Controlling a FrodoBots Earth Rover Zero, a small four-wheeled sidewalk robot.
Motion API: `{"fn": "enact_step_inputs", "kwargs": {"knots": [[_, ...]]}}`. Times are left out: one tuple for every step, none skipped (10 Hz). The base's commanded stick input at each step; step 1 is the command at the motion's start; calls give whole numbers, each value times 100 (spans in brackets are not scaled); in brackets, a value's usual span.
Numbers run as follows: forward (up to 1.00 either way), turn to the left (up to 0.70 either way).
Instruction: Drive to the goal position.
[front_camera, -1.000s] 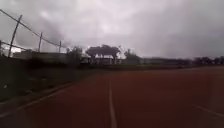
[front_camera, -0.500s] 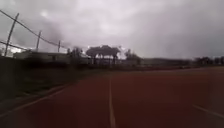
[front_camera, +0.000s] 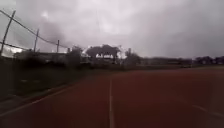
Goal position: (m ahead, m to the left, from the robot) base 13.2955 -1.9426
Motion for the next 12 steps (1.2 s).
{"fn": "enact_step_inputs", "kwargs": {"knots": [[50, 0], [50, 0], [50, 0], [50, 0], [50, 0], [50, 0], [50, 0], [50, 0], [50, 0], [50, 0], [50, 0], [50, 0]]}}
